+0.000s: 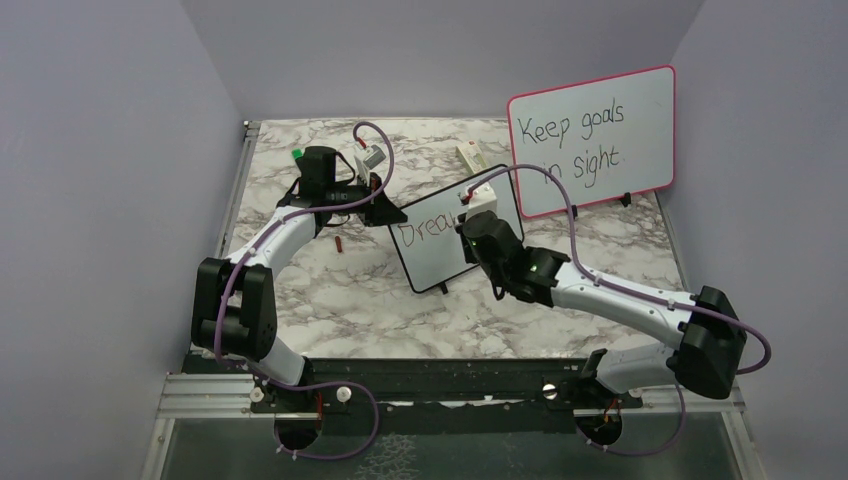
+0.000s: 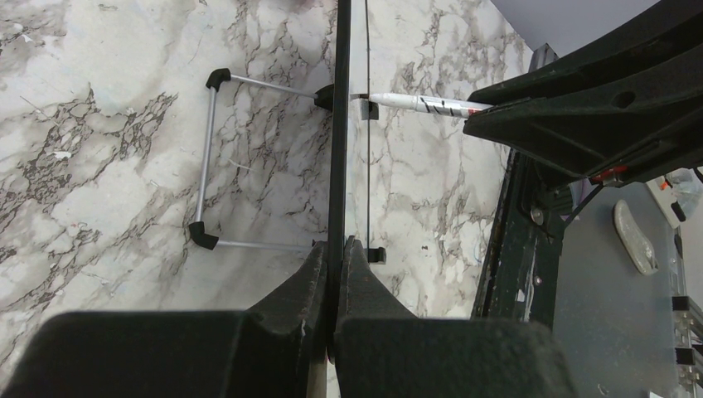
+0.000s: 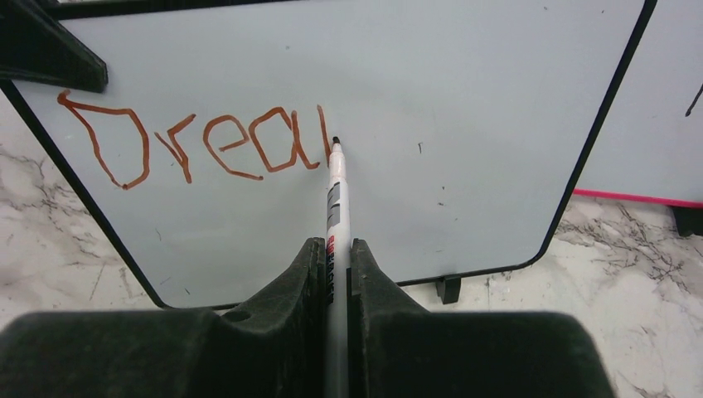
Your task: Write a sentence on the whiteboard
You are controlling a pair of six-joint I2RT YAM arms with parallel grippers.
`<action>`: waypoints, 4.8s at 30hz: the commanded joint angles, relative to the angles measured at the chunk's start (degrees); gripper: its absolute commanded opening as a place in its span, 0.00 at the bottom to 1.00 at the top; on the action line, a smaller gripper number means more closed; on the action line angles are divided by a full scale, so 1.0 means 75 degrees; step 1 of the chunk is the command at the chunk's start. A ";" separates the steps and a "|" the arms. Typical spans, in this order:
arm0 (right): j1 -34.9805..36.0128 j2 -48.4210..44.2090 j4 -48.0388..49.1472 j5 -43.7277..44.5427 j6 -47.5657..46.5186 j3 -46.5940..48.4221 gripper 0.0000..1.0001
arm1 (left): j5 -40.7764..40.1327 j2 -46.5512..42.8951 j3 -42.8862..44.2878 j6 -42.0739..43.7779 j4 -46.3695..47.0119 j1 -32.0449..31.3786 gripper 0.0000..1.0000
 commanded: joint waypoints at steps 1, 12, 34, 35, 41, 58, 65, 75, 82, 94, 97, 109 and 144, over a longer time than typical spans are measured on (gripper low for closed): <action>-0.0094 0.0058 0.0439 0.0043 -0.0175 0.0318 0.01 | -0.1039 0.0557 -0.0362 0.0653 -0.0988 -0.0364 0.00; -0.0234 0.0194 0.0537 0.0010 -0.0253 0.0475 0.01 | -0.1070 0.0557 -0.0352 0.0660 -0.1008 -0.0367 0.00; -0.0355 -0.0219 -0.0235 -0.0318 0.0317 -0.0220 0.01 | -0.1158 0.0556 -0.0322 0.0691 -0.1058 -0.0367 0.00; -0.0358 -0.0238 -0.0258 -0.0353 0.0328 -0.0246 0.01 | -0.1152 0.0556 -0.0323 0.0695 -0.1058 -0.0367 0.00; -0.0354 -0.0235 -0.0355 -0.0457 0.0368 -0.0291 0.01 | -0.1175 0.0548 -0.0328 0.0693 -0.1070 -0.0365 0.00; -0.0361 -0.0269 -0.0039 -0.0089 0.0122 -0.0092 0.01 | -0.1163 0.0558 -0.0317 0.0706 -0.1082 -0.0367 0.00; -0.0355 -0.0245 0.0231 0.0057 -0.0086 0.0041 0.01 | -0.1149 0.0557 -0.0317 0.0706 -0.1082 -0.0367 0.00; -0.0412 -0.0044 0.0468 0.0084 -0.0296 0.0285 0.01 | -0.1158 0.0558 -0.0317 0.0707 -0.1082 -0.0368 0.00; -0.0481 0.0021 0.0587 0.0070 -0.0370 0.0344 0.01 | -0.1158 0.0571 -0.0305 0.0712 -0.1093 -0.0367 0.00; -0.0619 -0.0126 0.0428 0.0233 -0.0237 0.0196 0.01 | -0.1181 0.0571 -0.0305 0.0726 -0.1117 -0.0367 0.00; -0.0636 -0.0164 0.0304 0.0173 -0.0159 0.0153 0.01 | -0.1193 0.0560 -0.0302 0.0724 -0.1117 -0.0367 0.00; -0.0638 -0.0301 -0.0103 -0.0171 0.0336 -0.0341 0.01 | -0.1227 0.0545 -0.0293 0.0735 -0.1134 -0.0367 0.00; -0.0807 -0.1025 0.0320 -0.0282 -0.0032 -0.0414 0.01 | -0.1312 0.0545 -0.0281 0.0724 -0.1171 -0.0367 0.00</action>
